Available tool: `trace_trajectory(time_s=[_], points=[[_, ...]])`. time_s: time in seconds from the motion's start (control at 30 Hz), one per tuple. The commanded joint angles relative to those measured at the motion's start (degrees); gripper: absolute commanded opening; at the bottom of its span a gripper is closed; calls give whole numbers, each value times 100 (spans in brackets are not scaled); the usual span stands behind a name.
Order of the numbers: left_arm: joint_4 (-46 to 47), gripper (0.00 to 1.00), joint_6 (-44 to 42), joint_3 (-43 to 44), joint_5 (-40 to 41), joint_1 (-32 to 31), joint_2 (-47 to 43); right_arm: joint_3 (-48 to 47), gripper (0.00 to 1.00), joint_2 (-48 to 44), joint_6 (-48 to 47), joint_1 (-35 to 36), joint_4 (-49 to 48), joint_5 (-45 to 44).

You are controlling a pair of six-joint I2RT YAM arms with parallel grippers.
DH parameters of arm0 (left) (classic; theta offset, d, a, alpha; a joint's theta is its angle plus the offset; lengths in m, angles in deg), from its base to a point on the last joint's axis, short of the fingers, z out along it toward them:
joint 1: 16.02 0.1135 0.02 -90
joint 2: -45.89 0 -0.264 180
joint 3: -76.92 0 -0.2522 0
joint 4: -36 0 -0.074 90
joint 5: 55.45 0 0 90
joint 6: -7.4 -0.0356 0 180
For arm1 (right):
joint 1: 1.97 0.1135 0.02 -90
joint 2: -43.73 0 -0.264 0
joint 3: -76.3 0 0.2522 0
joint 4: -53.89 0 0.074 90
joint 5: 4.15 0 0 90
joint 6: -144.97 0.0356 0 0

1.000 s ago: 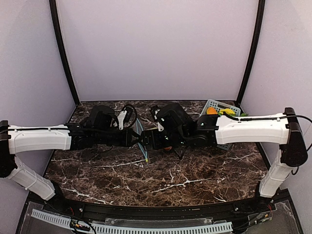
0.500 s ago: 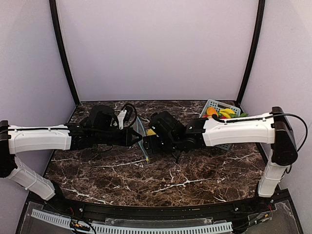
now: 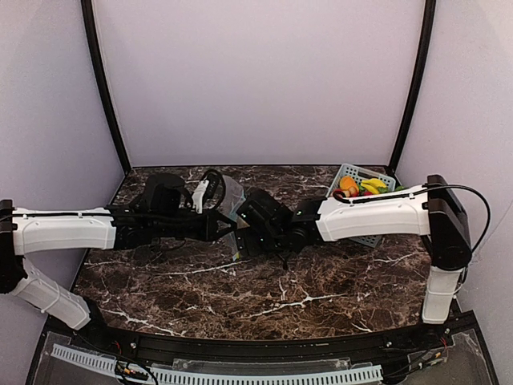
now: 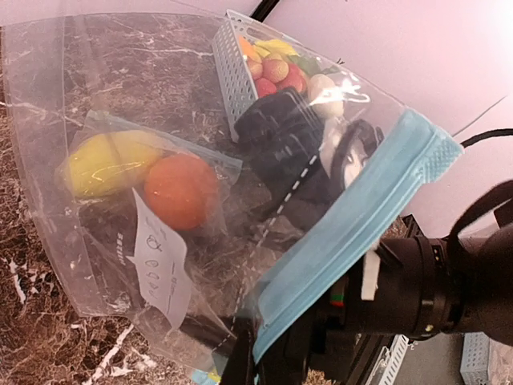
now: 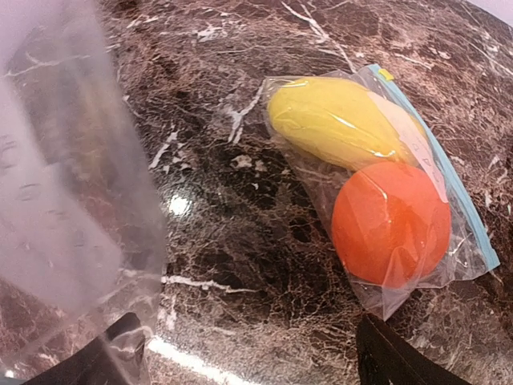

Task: Place the food in the zip-top bag and seal the zipper
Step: Adjust the zipper food storage bag at the center of the board.

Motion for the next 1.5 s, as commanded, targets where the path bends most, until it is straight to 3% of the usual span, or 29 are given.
trace_trajectory(time_s=[0.0,0.13,0.43,0.53,0.67,0.77,0.87,0.97,1.13,1.23,1.3,1.47], points=[[-754,1,-309,-60,590,-37,-466,267,88,-135,288,-237,-71,-371],[-1632,1,-452,28,1626,-36,-589,478,80,-276,546,-389,92,-561],[-2113,1,-241,41,2294,-45,-501,487,73,-302,736,-477,305,-724],[-1909,1,-263,52,2049,-46,-377,469,75,-317,436,-466,78,-454],[-1156,1,-429,31,783,-43,-66,634,84,-401,-122,-447,-742,287],[-862,1,-435,83,183,-45,152,677,84,-394,-243,-440,-1095,459],[-822,1,-423,102,137,-40,183,590,72,-310,-291,-440,-1107,482],[-848,1,-426,93,380,-45,133,602,38,-311,-306,-439,-1115,485],[-1508,1,-333,62,1253,-45,37,673,2,-472,-417,-438,-1096,568],[-1576,1,-422,52,1452,-37,-25,657,0,-560,-696,-429,-1080,769],[-1509,6,-623,163,1092,-36,-25,568,0,-567,-941,-405,-997,982],[-1576,39,-1220,701,526,-36,27,135,0,-486,-1342,-229,-287,865]])
